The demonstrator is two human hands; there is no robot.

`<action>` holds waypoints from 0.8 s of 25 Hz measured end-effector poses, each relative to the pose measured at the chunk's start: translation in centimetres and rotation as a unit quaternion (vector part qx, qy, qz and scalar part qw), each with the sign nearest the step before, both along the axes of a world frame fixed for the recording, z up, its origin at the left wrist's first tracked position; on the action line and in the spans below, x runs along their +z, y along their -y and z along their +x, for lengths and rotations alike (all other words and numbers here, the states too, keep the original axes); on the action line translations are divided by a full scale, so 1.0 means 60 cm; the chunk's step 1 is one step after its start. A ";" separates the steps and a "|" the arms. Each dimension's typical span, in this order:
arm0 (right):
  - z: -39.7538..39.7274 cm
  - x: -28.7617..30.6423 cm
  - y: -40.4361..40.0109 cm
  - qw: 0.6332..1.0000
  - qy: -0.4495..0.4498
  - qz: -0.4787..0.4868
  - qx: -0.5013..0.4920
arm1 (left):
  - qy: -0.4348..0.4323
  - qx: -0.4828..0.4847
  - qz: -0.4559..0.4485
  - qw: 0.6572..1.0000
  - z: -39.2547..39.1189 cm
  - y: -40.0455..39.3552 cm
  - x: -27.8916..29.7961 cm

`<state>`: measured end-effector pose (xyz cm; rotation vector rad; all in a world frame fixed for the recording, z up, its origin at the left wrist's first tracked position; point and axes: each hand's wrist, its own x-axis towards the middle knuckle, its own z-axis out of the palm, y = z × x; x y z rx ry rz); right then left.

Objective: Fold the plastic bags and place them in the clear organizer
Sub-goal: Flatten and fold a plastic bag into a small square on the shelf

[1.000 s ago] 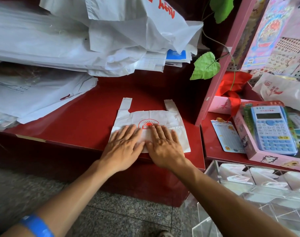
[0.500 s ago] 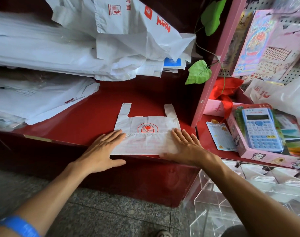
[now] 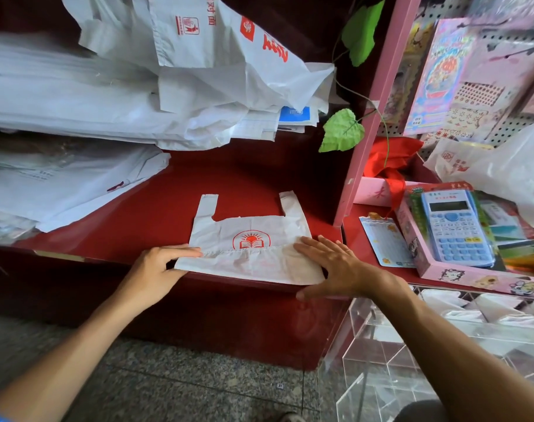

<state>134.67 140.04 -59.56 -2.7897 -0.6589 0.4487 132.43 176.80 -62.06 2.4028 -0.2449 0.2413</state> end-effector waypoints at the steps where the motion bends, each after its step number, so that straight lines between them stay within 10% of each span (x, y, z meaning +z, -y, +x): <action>1: -0.001 -0.004 0.000 1.000 -0.004 -0.023 0.011 | 0.003 0.006 -0.003 1.000 0.000 0.002 0.001; 20: 0.028 0.000 -0.017 0.909 0.086 0.296 -0.281 | -0.057 0.136 -0.182 0.972 0.010 0.033 0.014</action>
